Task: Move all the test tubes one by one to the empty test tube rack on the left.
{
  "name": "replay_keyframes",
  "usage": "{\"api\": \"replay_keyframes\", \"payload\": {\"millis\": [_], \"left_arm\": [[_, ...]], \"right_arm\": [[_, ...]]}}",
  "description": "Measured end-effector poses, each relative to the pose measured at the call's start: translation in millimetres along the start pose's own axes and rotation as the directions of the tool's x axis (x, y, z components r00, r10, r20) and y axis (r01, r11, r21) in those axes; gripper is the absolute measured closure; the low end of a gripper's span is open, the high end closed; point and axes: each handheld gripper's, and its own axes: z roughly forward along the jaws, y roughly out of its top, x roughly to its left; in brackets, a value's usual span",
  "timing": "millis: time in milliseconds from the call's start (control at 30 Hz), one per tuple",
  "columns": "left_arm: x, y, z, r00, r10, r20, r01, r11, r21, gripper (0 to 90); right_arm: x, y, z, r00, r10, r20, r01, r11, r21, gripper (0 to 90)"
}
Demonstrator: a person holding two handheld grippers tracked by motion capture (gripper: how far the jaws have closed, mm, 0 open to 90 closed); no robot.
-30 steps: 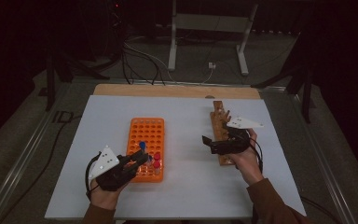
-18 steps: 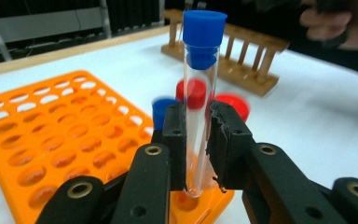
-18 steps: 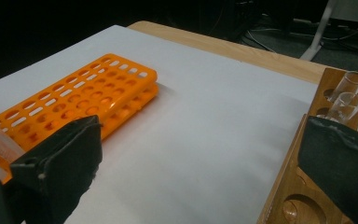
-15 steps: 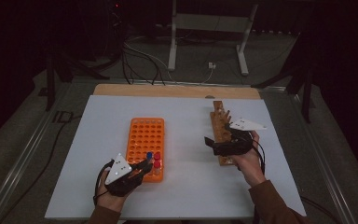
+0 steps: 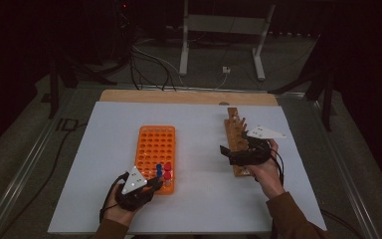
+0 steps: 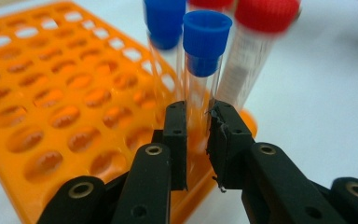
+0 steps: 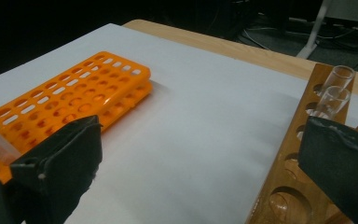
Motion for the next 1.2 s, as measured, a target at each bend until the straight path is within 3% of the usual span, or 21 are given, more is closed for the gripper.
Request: {"api": "replay_keyframes", "payload": {"millis": [200, 267, 467, 667, 900, 1200], "left_arm": [[0.8, -1.7, -1.6, 0.9999, -0.009, 0.008, 0.009, 0.9999, -0.009, 77.7], [1.1, -1.7, -3.4, 0.9999, -0.008, 0.011, 0.008, 0.9998, -0.018, 73.3], [1.6, 1.8, -14.1, 0.9996, -0.008, 0.026, 0.010, 0.9964, -0.084, 63.4], [5.9, 3.0, -25.3, 0.9990, -0.026, 0.037, 0.031, 0.9872, -0.157, 52.7], [11.5, 4.3, -31.4, 0.9979, -0.063, -0.017, 0.058, 0.9770, -0.205, 34.5], [19.5, 6.9, -35.3, 0.9900, -0.124, -0.067, 0.106, 0.9672, -0.231, 16.7]], "right_arm": [[-1.4, 1.5, -0.8, 0.9997, -0.014, 0.019, 0.014, 1.000, -0.002, 0.1], [-3.4, 2.4, -1.4, 0.9997, -0.011, 0.022, 0.011, 1.000, -0.006, 0.1], [-10.2, 4.7, -1.7, 0.9992, -0.002, 0.041, 0.002, 1.000, -0.008, 0.1], [-18.2, 10.9, -0.9, 0.9981, 0.013, 0.061, -0.013, 1.000, -0.015, 0.2], [-29.4, 14.2, 5.9, 0.9957, 0.039, 0.084, -0.038, 0.999, -0.010, 0.2], [-47.6, 20.6, 12.7, 0.9871, 0.089, 0.133, -0.087, 0.996, -0.018, 5.7]]}}
